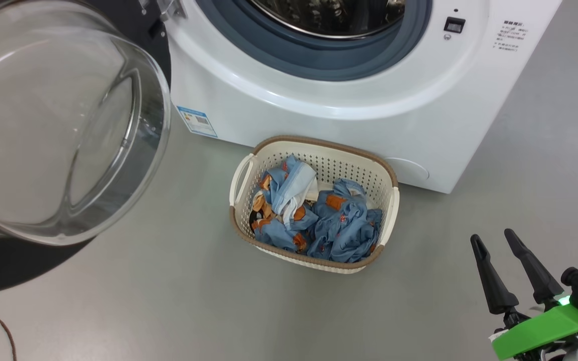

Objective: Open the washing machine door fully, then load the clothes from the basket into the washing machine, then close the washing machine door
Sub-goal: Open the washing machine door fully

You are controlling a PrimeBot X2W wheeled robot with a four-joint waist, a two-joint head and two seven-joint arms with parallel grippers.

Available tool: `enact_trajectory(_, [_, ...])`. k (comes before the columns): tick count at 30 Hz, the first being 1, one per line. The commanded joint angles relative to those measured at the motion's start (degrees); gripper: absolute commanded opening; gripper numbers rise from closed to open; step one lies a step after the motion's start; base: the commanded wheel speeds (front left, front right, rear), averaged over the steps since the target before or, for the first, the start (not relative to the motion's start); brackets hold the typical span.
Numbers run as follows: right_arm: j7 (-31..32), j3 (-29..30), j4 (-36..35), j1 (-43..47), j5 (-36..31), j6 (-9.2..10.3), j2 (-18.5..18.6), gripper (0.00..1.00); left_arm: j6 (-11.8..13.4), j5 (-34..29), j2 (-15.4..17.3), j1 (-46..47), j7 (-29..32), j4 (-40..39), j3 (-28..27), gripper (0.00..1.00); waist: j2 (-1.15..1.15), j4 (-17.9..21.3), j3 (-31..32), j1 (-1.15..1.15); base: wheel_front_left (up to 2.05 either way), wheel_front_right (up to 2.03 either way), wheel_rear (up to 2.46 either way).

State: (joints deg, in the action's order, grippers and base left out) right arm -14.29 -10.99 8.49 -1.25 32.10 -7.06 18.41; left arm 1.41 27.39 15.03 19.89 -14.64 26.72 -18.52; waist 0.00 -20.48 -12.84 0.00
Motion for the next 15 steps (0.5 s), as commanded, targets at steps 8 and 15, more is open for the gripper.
enact_trajectory(8, [-0.71,-1.42,-1.65,-2.59,-0.89,-0.43,2.01,1.0,-2.18,-4.65,4.51,7.28,-0.36,5.97,-7.22,0.0,0.0,0.13,-3.4,0.0,0.0,0.0,0.0])
enact_trajectory(15, [-0.71,-1.8,-1.79,-3.74,-1.02,-0.43,2.81,1.0,-3.52,-8.19,5.58,11.49,-0.36,10.93,-10.91,0.0,0.0,0.25,-5.25,0.0,0.0,0.0,0.0])
